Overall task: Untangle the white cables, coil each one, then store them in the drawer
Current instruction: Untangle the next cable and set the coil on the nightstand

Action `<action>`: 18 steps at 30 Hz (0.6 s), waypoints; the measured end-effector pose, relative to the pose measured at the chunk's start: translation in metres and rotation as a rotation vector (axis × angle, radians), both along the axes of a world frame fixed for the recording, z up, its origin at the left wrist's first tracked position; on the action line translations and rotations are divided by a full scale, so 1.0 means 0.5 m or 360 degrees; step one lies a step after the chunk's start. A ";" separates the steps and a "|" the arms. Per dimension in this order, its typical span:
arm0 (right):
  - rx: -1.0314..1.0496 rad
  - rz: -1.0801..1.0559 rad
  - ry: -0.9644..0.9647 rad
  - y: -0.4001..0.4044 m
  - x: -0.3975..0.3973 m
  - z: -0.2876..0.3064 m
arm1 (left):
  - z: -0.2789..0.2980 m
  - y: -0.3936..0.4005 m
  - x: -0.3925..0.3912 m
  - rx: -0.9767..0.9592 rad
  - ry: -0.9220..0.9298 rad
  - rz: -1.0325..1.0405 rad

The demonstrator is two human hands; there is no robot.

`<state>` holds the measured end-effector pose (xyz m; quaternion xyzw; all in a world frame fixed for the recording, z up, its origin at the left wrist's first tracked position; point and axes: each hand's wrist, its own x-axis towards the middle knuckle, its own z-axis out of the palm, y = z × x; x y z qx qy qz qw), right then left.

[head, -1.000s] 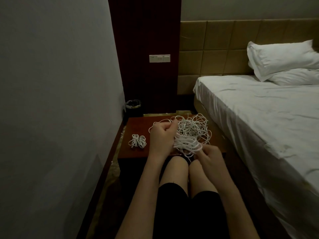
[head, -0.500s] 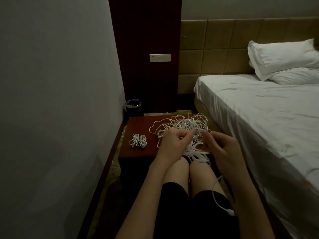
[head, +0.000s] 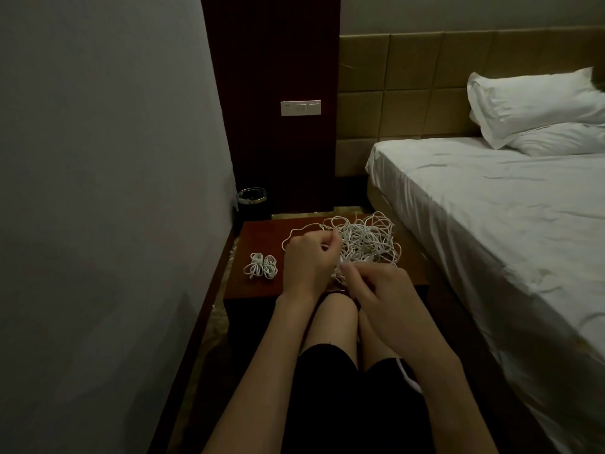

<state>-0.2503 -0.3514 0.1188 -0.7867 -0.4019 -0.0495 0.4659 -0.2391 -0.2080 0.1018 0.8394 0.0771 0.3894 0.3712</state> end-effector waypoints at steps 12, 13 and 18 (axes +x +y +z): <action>0.0460 -0.0194 0.0624 0.006 0.063 -0.054 | 0.053 -0.051 0.000 -0.0247 -0.0142 -0.0488; 0.0524 -0.0143 0.0706 0.024 0.062 -0.059 | 0.052 -0.048 0.006 -0.0287 -0.0137 -0.0410; 0.0098 -0.0146 0.0351 0.030 0.039 -0.070 | 0.029 -0.018 0.029 -0.0167 -0.0050 -0.0045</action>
